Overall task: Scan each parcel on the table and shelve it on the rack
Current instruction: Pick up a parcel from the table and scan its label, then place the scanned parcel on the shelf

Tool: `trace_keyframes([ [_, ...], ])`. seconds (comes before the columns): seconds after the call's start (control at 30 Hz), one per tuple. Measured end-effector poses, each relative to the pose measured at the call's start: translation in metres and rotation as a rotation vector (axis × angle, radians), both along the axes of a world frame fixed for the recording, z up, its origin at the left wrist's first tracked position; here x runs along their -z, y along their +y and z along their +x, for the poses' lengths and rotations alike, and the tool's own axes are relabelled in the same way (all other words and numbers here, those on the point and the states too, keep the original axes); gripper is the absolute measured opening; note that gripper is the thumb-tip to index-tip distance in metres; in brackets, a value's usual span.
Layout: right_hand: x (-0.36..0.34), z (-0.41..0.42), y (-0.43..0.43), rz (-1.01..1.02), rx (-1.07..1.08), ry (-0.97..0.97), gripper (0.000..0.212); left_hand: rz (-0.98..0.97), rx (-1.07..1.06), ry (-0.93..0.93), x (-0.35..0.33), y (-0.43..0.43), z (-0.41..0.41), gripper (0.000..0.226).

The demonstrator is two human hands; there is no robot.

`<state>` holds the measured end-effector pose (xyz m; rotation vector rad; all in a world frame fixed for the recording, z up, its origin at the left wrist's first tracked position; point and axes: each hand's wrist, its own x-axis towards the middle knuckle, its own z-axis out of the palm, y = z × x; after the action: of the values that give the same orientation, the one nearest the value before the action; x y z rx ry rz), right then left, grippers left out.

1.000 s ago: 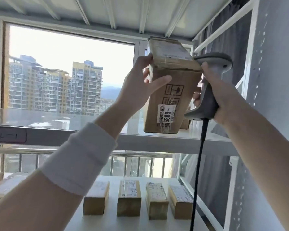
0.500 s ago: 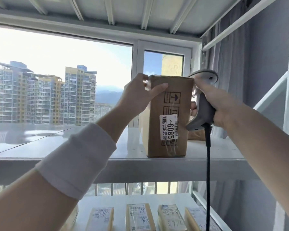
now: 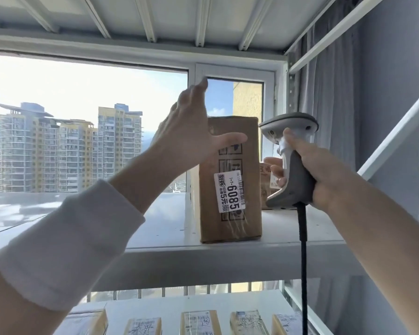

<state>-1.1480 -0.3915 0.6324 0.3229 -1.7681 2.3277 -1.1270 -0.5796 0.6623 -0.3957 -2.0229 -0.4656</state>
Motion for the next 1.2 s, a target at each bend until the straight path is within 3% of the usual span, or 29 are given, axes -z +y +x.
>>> trace_keyframes([
  [0.1,0.005,0.002,0.009,-0.014,-0.029,0.017,0.034,-0.318,-0.123,0.064,-0.004,0.011,0.002,0.113],
  [0.2,0.012,0.003,0.015,-0.004,-0.048,0.022,0.032,-0.444,-0.243,-0.003,-0.006,0.013,-0.010,0.106],
  [0.43,0.023,-0.011,0.019,0.000,-0.107,-0.002,0.032,-0.434,-0.233,-0.037,-0.008,-0.003,-0.058,0.094],
  [1.2,0.039,-0.056,0.002,0.020,-0.199,-0.055,0.042,-0.433,-0.213,-0.115,-0.010,-0.036,-0.193,0.092],
])
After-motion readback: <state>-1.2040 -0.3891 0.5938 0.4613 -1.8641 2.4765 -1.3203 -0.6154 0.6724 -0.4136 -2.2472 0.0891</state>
